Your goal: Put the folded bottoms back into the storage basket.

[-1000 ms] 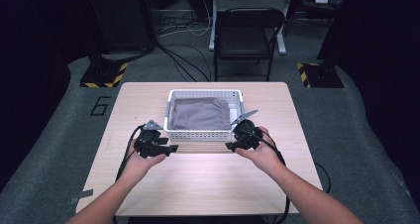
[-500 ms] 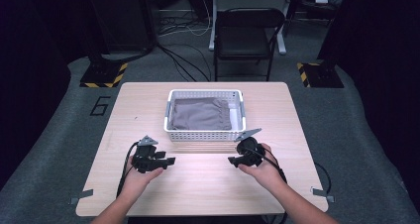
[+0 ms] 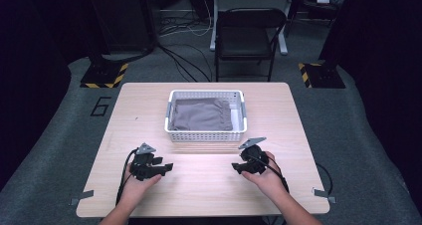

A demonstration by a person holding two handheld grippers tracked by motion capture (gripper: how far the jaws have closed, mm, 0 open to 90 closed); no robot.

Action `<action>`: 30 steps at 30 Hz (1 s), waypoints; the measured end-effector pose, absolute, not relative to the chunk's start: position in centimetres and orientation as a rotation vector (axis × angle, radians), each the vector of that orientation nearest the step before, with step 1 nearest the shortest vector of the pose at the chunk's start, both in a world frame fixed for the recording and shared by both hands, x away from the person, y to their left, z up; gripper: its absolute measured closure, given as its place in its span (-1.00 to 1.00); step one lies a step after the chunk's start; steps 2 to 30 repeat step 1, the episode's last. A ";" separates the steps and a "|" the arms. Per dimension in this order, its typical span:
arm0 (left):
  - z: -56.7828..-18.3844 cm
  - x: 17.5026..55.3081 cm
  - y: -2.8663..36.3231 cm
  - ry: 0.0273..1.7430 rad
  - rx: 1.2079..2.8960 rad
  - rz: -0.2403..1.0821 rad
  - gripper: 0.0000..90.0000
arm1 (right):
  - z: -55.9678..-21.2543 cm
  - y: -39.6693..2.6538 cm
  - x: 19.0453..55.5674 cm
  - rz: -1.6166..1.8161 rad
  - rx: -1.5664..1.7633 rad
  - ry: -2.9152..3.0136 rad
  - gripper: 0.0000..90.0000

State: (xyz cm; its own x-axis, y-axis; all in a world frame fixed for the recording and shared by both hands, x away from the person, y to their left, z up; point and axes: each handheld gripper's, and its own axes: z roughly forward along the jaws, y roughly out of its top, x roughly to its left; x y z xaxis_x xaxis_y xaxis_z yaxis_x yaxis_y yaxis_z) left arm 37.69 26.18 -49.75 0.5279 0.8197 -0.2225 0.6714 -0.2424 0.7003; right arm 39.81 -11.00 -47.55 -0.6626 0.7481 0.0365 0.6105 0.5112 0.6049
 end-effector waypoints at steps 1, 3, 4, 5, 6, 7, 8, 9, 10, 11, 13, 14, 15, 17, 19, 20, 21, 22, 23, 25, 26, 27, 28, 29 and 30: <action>-49.8 37.6 26.2 1.209 1.993 0.247 -0.07 | -47.7 -11.3 39.5 0.888 1.163 2.512 0.06; -49.8 37.6 26.2 1.209 1.993 0.247 -0.07 | -47.7 -11.3 39.5 0.888 1.163 2.512 0.06; -49.8 37.6 26.2 1.209 1.993 0.247 -0.07 | -47.7 -11.3 39.5 0.888 1.163 2.512 0.06; -49.8 37.6 26.2 1.209 1.993 0.247 -0.07 | -47.7 -11.3 39.5 0.888 1.163 2.512 0.06; -49.8 37.6 26.2 1.209 1.993 0.247 -0.07 | -47.7 -11.3 39.5 0.888 1.163 2.512 0.06; -49.8 37.6 26.2 1.209 1.993 0.247 -0.07 | -47.7 -11.3 39.5 0.888 1.163 2.512 0.06; -49.8 37.6 26.2 1.209 1.993 0.247 -0.07 | -47.7 -11.3 39.5 0.888 1.163 2.512 0.06; -49.8 37.6 26.2 1.209 1.993 0.247 -0.07 | -47.7 -11.3 39.5 0.888 1.163 2.512 0.06; -49.8 37.6 26.2 1.209 1.993 0.247 -0.07 | -47.7 -11.3 39.5 0.888 1.163 2.512 0.06; -49.8 37.6 26.2 1.209 1.993 0.247 -0.07 | -47.7 -11.3 39.5 0.888 1.163 2.512 0.06; -49.8 37.6 26.2 1.209 1.993 0.247 -0.07 | -47.7 -11.3 39.5 0.888 1.163 2.512 0.06; -49.8 37.6 26.2 1.209 1.993 0.247 -0.07 | -47.7 -11.3 39.5 0.888 1.163 2.512 0.06; -49.8 37.6 26.2 1.209 1.993 0.247 -0.07 | -47.7 -11.3 39.5 0.888 1.163 2.512 0.06; -49.8 37.6 26.2 1.209 1.993 0.247 -0.07 | -47.7 -11.3 39.5 0.888 1.163 2.512 0.06; -49.8 37.6 26.2 1.209 1.993 0.247 -0.07 | -47.7 -11.3 39.5 0.888 1.163 2.512 0.06; -49.8 37.6 26.2 1.209 1.993 0.247 -0.07 | -47.7 -11.3 39.5 0.888 1.163 2.512 0.06; -49.8 37.6 26.2 1.209 1.993 0.247 -0.07 | -47.7 -11.3 39.5 0.888 1.163 2.512 0.06; -49.8 37.6 26.2 1.209 1.993 0.247 -0.07 | -47.7 -11.3 39.5 0.888 1.163 2.512 0.06; -49.8 37.6 26.2 1.209 1.993 0.247 -0.07 | -47.7 -11.3 39.5 0.888 1.163 2.512 0.06; -49.8 37.6 26.2 1.209 1.993 0.247 -0.07 | -47.7 -11.3 39.5 0.888 1.163 2.512 0.06; -49.8 37.6 26.2 1.209 1.993 0.247 -0.07 | -47.7 -11.3 39.5 0.888 1.163 2.512 0.06; -49.8 37.6 26.2 1.209 1.993 0.247 -0.07 | -47.7 -11.3 39.5 0.888 1.163 2.512 0.06; -49.8 37.6 26.2 1.209 1.993 0.247 -0.07 | -47.7 -11.3 39.5 0.888 1.163 2.512 0.06; -49.8 37.6 26.2 1.209 1.993 0.247 -0.07 | -47.7 -11.3 39.5 0.888 1.163 2.512 0.06; -49.8 37.6 26.2 1.209 1.993 0.247 -0.07 | -47.7 -11.3 39.5 0.888 1.163 2.512 0.06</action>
